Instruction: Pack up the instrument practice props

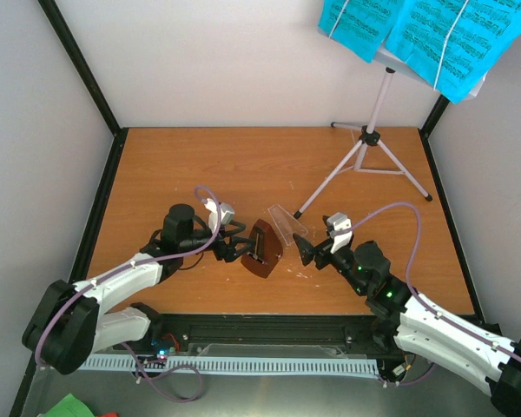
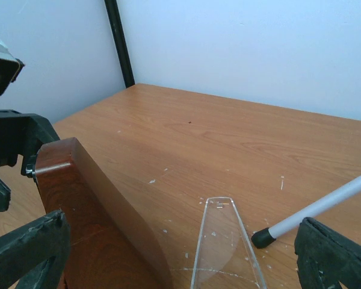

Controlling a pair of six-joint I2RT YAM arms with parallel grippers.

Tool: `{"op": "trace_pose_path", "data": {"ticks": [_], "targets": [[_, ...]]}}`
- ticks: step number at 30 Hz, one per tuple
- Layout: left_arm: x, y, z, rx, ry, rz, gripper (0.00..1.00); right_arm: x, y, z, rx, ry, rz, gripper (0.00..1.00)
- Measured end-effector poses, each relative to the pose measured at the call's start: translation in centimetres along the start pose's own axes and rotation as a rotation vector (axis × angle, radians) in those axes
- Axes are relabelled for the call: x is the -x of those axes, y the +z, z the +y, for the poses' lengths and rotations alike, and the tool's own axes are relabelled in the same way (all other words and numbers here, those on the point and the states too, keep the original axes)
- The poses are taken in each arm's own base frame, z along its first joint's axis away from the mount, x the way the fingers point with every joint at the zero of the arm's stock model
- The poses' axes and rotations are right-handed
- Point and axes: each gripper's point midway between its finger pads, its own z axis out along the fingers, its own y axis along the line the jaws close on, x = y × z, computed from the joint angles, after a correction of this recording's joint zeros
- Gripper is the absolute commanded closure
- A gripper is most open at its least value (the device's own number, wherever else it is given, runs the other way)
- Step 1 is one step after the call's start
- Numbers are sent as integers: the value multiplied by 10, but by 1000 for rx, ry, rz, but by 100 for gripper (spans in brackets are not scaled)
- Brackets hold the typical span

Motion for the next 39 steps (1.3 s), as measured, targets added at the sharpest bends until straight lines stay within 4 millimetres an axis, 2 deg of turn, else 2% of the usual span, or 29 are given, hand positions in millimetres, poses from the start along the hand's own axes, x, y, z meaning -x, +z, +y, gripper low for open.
{"op": "trace_pose_path", "data": {"ticks": [7, 13, 24, 34, 39], "targets": [[3, 6, -2, -34, 31, 1, 22, 0, -7, -5, -17, 52, -23, 0], [9, 11, -3, -55, 51, -2, 34, -2, -6, -6, -25, 64, -17, 0], [12, 16, -3, -72, 62, 8, 46, -8, -4, -7, -26, 83, -6, 0], [12, 17, -5, -80, 65, 10, 54, -8, -4, -7, -25, 88, -12, 0], [11, 18, -7, -88, 72, 10, 55, -8, -4, -7, -26, 88, -12, 0]]}}
